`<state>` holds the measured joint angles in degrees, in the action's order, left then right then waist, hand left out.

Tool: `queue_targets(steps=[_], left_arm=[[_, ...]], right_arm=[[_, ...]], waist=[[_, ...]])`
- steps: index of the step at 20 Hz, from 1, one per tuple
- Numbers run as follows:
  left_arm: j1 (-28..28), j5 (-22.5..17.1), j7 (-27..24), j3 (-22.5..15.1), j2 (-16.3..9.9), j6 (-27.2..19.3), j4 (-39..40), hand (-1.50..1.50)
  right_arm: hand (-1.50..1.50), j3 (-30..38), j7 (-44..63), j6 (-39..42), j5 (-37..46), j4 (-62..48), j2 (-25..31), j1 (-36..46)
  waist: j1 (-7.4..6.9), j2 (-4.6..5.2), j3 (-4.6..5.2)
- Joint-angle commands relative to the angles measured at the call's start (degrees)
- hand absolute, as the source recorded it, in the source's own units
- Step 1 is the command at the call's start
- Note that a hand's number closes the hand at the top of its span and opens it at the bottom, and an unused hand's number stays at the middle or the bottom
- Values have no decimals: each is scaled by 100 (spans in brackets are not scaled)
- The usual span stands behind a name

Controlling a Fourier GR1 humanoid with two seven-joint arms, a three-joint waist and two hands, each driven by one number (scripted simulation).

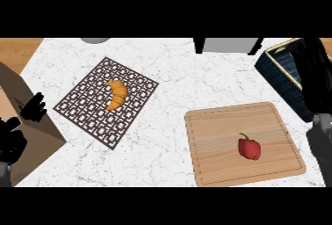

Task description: Pick the bell pepper from the cutting board and place it in the basket

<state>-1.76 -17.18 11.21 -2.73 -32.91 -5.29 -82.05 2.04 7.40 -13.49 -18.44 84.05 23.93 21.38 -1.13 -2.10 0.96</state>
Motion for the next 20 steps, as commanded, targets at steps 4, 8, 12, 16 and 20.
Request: queue_targets(steps=[4, 8, 12, 16, 20], left_arm=[[-404, 15, -115, 122, 250, -204, -267, 0], [-528, -175, 116, -20, 334, -38, -526, 0], [-614, -108, 157, -42, 481, -157, -411, 0], [-789, 83, 203, -56, 555, -261, -209, 0], [-963, 21, 351, -25, 640, -198, -97, 0]], right_arm=[[150, 40, -1078, 1977, -602, 124, 461, 461], [150, -1355, -1840, 3126, 874, 613, 1205, 490], [-150, -2427, -2780, 2199, 2557, 1129, 647, -4], [-150, -3172, -2498, 821, 3819, 1200, -152, -419], [-150, -3474, -512, 1093, 4179, 1616, -290, -29]], waist=[[99, 253, -107], [-99, 322, -82], [91, 269, -97], [174, 220, -90], [221, 189, -72]])
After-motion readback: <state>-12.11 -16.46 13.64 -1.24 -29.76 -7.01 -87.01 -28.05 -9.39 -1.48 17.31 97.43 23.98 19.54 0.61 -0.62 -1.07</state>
